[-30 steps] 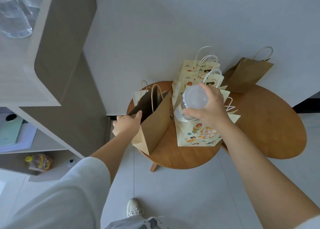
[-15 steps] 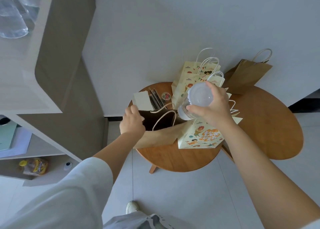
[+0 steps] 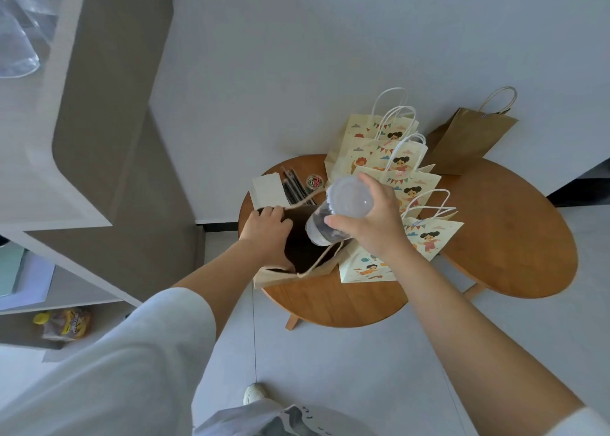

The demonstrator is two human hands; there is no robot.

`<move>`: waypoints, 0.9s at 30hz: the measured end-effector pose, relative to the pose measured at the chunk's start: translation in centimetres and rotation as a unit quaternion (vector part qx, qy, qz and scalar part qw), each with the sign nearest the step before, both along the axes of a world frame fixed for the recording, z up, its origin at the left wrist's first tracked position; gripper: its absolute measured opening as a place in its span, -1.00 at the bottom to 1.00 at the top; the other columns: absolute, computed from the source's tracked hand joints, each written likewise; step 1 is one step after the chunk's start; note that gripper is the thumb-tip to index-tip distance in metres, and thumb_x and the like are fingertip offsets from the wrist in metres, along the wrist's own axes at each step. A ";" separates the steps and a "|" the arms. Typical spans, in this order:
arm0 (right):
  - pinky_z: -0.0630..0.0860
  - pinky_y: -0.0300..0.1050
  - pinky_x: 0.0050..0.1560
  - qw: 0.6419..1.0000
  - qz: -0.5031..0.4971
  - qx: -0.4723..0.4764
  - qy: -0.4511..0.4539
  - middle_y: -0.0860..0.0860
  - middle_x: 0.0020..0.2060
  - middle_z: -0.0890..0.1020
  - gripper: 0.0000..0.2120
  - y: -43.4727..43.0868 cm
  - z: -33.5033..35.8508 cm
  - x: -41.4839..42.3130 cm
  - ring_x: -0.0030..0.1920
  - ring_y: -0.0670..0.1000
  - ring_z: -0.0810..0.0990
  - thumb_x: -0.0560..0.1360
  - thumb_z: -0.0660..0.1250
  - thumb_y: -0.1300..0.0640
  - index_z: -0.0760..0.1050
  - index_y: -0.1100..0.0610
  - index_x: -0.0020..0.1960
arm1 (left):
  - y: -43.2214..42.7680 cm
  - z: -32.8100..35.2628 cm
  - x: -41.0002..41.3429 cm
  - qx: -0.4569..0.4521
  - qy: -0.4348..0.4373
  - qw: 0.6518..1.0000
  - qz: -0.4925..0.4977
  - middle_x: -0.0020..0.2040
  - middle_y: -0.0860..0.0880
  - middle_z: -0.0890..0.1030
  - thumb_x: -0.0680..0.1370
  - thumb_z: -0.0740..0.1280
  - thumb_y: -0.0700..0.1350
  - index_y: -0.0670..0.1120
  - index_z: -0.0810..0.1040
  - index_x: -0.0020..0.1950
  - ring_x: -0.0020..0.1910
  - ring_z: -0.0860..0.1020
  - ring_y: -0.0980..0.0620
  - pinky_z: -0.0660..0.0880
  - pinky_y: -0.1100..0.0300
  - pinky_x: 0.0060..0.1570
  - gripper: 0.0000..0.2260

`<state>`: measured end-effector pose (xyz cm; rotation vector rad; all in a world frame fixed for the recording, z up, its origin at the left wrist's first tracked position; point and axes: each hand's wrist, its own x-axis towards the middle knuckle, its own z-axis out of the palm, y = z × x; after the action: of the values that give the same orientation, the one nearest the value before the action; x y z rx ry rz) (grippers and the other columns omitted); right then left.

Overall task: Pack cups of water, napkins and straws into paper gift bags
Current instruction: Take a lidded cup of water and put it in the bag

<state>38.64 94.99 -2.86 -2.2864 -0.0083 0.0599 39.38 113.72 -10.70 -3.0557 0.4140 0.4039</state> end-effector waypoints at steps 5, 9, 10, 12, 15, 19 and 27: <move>0.38 -0.09 0.14 0.997 0.068 -0.018 -0.019 -0.10 0.22 0.23 -0.13 1.2 -0.5 -0.3 0.26 -0.06 0.23 0.26 0.55 -0.04 0.16 -0.09 0.44 | 0.1 -0.3 0.0 0.029 0.049 0.998 0.014 0.53 -0.10 0.11 0.22 0.40 0.43 0.01 0.07 0.53 0.52 0.00 -0.20 -0.04 -0.23 0.47 0.03; 0.36 -0.06 0.19 0.989 0.117 -0.088 -0.002 -0.05 0.31 0.24 -0.10 2.0 -1.9 0.2 0.29 -0.03 0.24 0.26 0.52 -0.13 0.12 -0.07 0.46 | 0.7 0.0 0.3 0.039 0.055 0.998 0.014 0.54 -0.10 0.10 0.23 0.37 0.46 -0.04 0.05 0.54 0.53 -0.03 -0.19 -0.08 -0.23 0.47 0.06; 0.35 -0.04 0.21 0.984 0.124 -0.126 0.003 -0.04 0.32 0.24 -0.09 2.0 -2.4 0.4 0.30 -0.02 0.23 0.26 0.51 -0.15 0.11 -0.06 0.46 | 1.1 0.0 0.4 0.043 0.056 0.997 0.013 0.55 -0.11 0.09 0.22 0.36 0.47 -0.06 0.06 0.54 0.53 -0.03 -0.20 -0.09 -0.23 0.47 0.07; 0.36 0.01 0.22 0.969 0.123 -0.215 0.007 -0.01 0.34 0.24 -0.08 1.8 -3.5 0.9 0.33 0.03 0.23 0.26 0.50 -0.19 0.09 -0.06 0.46 | 1.8 0.1 0.5 0.058 0.060 0.996 0.008 0.55 -0.14 0.05 0.21 0.34 0.49 -0.10 0.06 0.54 0.53 -0.06 -0.20 -0.12 -0.22 0.47 0.10; 0.33 0.00 0.20 0.939 0.116 -0.322 0.025 0.06 0.36 0.23 -0.06 0.9 -4.6 1.4 0.34 0.10 0.20 0.27 0.47 -0.20 0.05 -0.05 0.48 | 2.3 0.2 0.6 0.071 0.063 0.995 -0.008 0.56 -0.16 0.02 0.21 0.30 0.52 -0.12 0.06 0.55 0.53 -0.09 -0.20 -0.14 -0.18 0.48 0.11; 0.27 -0.01 0.28 0.861 0.276 -0.426 0.007 0.06 0.36 0.24 -0.03 0.6 -4.6 2.0 0.34 0.10 0.22 0.28 0.44 -0.24 0.00 -0.04 0.51 | 1.5 0.4 0.7 0.059 0.061 0.996 -0.023 0.55 -0.16 0.04 0.21 0.31 0.51 -0.11 0.07 0.54 0.53 -0.09 -0.19 -0.11 -0.25 0.46 0.11; 0.42 0.07 0.22 0.790 0.397 -0.454 0.115 0.14 0.33 0.27 0.03 5.0 -8.0 3.6 0.30 0.18 0.30 0.30 0.46 -0.20 -0.06 0.14 0.50 | 0.5 0.3 0.7 0.078 0.045 0.994 -0.055 0.54 -0.17 0.07 0.24 0.26 0.53 -0.14 0.10 0.53 0.52 -0.09 -0.21 -0.05 -0.26 0.44 0.08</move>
<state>42.24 99.98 -10.85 -3.0190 -1.0214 0.9688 40.07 114.21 -10.42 -2.8569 0.5244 0.5420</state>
